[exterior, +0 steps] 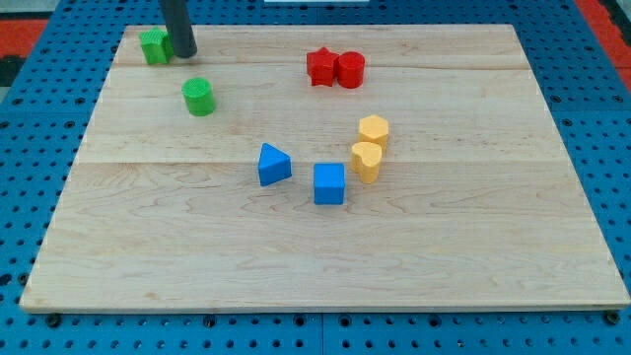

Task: Slide the red star to the top center

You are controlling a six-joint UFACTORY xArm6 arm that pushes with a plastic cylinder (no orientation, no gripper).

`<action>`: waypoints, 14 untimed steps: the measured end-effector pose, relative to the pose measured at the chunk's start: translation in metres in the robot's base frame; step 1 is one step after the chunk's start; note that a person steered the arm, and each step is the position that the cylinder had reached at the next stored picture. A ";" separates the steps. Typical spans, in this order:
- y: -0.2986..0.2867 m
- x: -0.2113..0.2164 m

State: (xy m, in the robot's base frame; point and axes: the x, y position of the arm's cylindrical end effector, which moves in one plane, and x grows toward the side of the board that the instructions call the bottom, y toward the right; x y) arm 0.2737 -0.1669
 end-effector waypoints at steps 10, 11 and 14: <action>0.152 -0.039; 0.137 -0.039; 0.142 -0.029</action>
State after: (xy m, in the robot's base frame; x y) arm 0.2445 -0.0250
